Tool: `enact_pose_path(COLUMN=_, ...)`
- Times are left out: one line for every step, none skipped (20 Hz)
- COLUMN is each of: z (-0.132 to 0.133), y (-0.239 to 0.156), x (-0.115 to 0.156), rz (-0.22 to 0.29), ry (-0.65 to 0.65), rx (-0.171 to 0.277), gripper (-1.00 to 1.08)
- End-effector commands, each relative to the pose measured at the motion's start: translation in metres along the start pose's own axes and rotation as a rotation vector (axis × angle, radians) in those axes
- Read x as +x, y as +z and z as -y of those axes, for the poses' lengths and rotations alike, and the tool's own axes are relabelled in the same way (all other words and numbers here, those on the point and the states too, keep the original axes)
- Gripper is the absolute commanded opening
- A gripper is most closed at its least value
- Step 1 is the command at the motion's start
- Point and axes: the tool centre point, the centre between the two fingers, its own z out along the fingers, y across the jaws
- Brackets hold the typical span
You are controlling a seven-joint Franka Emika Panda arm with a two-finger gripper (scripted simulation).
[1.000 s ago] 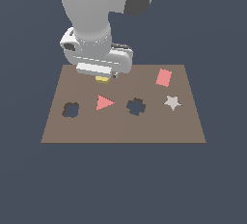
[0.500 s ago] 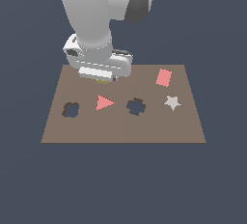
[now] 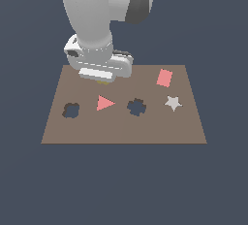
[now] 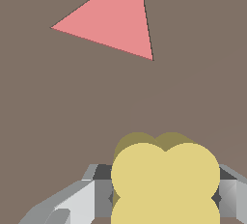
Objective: Insert a designated object into the corresponding slot on a board.
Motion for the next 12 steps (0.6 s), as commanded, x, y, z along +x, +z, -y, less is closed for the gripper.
enact_pose_path(z=-0.0004, y=0.0006, x=-0.0002, rz=0.001, ry=0.0, rx=0.0, gripper=-1.0)
enact_pose_path(z=-0.0001, y=0.0, x=-0.0001, rz=0.0, ry=0.0, rx=0.0, gripper=-1.0)
enact_pose_path(z=0.0, y=0.0, x=-0.0001, rz=0.0, ry=0.0, rx=0.0, gripper=-1.0)
enact_pose_path(z=0.0, y=0.0, x=0.0, rz=0.0, ry=0.001, rx=0.0, gripper=-1.0)
enact_pose_path(z=0.0001, y=0.0, x=0.0003, rz=0.0, ry=0.003, rx=0.0, gripper=-1.0)
enact_pose_path(z=0.0002, y=-0.0001, x=0.0007, rz=0.0, ry=0.007, rx=0.0, gripper=-1.0)
enact_pose_path(z=0.0004, y=-0.0001, x=0.0013, rz=0.0, ry=0.012, rx=0.0, gripper=-1.0)
enact_pose_path(z=0.0007, y=-0.0002, x=0.0022, rz=0.0, ry=0.018, rx=0.0, gripper=-1.0)
enact_pose_path(z=0.001, y=-0.0002, x=0.0031, rz=0.0, ry=0.027, rx=0.0, gripper=-1.0)
enact_pose_path(z=0.0013, y=-0.0003, x=0.0043, rz=0.0, ry=0.036, rx=0.0, gripper=-1.0)
enact_pose_path(z=0.0017, y=-0.0004, x=0.0057, rz=0.0, ry=0.048, rx=0.0, gripper=-1.0)
enact_pose_path(z=0.0021, y=-0.0005, x=0.0072, rz=0.0, ry=0.06, rx=0.0, gripper=-1.0)
